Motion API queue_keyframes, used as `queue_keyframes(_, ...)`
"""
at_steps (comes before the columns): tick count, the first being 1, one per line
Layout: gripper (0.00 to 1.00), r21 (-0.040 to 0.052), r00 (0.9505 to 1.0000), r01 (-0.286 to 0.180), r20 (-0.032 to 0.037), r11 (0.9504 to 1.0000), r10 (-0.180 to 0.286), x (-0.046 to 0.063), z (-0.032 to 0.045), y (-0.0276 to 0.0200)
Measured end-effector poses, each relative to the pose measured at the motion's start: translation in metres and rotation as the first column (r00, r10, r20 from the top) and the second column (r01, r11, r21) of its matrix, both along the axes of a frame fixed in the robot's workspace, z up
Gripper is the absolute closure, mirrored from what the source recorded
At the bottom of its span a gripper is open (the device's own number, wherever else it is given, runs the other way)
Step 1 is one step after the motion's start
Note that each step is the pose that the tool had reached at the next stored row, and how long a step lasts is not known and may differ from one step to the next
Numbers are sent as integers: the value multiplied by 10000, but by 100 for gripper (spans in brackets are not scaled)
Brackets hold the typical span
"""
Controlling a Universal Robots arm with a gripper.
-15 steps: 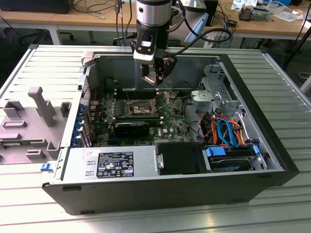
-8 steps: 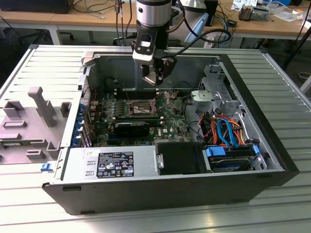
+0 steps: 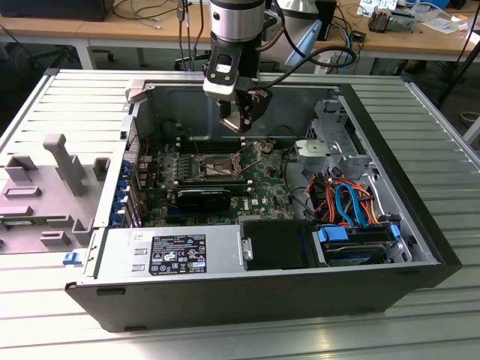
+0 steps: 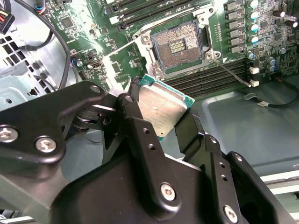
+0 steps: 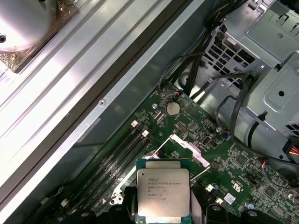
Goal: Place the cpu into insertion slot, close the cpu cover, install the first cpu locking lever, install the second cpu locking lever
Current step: 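Place the cpu into insertion slot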
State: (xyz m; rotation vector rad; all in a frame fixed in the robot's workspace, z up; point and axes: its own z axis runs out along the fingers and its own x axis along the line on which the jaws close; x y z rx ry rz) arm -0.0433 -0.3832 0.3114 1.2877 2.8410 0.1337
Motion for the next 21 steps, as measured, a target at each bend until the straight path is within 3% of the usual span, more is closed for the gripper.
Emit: queue_keyframes(21, 45, 0, 9995, 329, 0, 9995, -329, 0, -12, 0)
